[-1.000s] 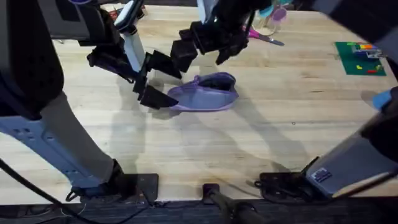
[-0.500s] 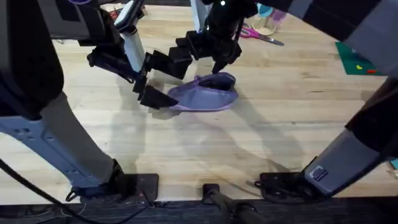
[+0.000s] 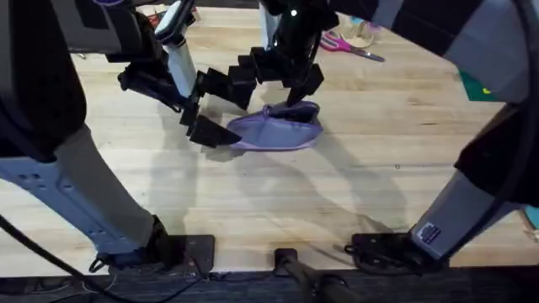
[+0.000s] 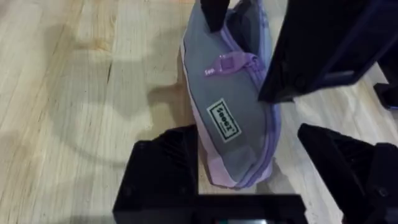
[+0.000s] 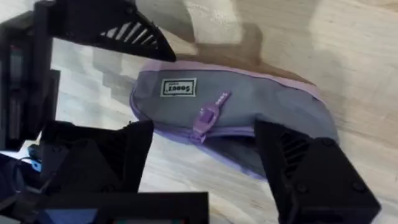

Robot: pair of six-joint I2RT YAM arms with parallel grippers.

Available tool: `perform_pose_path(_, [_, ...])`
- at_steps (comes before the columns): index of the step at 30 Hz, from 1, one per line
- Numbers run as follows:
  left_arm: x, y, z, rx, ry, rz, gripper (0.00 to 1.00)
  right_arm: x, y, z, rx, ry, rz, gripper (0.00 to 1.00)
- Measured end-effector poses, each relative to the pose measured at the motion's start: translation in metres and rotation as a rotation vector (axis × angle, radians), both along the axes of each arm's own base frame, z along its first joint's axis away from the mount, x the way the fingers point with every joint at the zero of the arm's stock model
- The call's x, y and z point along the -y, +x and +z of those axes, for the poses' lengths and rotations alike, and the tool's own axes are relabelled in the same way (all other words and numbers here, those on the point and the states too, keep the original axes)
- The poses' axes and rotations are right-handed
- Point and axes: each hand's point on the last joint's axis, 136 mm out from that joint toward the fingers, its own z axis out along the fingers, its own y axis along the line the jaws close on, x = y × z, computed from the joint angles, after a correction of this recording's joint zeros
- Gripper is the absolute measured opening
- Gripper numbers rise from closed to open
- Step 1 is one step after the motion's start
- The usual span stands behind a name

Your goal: Unzip the bag, pick up the pens from the table one at a time and place them inside, then zip the bag closed.

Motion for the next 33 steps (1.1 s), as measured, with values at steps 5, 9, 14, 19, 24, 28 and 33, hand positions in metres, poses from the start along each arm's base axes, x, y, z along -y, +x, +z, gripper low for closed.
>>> perform_pose_path(5, [0.0,0.0,0.0,0.0,0.0,0.0,0.996,-0.002,-0.002,-0.013,-0.024,-0.025,-0.002,0.928])
perform_pose_path(9, [0.0,0.0,0.0,0.0,0.0,0.0,0.996,-0.002,-0.003,-0.023,-0.046,-0.044,-0.003,0.821])
perform_pose_path(14, [0.0,0.0,0.0,0.0,0.0,0.0,0.995,-0.001,-0.002,-0.026,-0.049,-0.057,-0.008,0.648])
perform_pose_path(19, [0.0,0.0,0.0,0.003,0.0,0.0,0.995,0.003,-0.002,-0.027,-0.044,-0.078,-0.013,0.274])
perform_pose_path(24, [0.0,0.001,0.0,0.003,0.0,0.0,0.995,0.003,-0.001,-0.027,-0.043,-0.077,-0.019,0.034])
perform_pose_path(28, [0.0,0.0,0.0,0.003,0.0,0.0,0.995,0.005,-0.002,-0.027,-0.052,-0.08,-0.021,0.033])
perform_pose_path(33, [0.0,0.001,0.0,0.004,0.0,0.0,0.995,0.007,0.003,-0.016,-0.05,-0.064,-0.035,0.031])
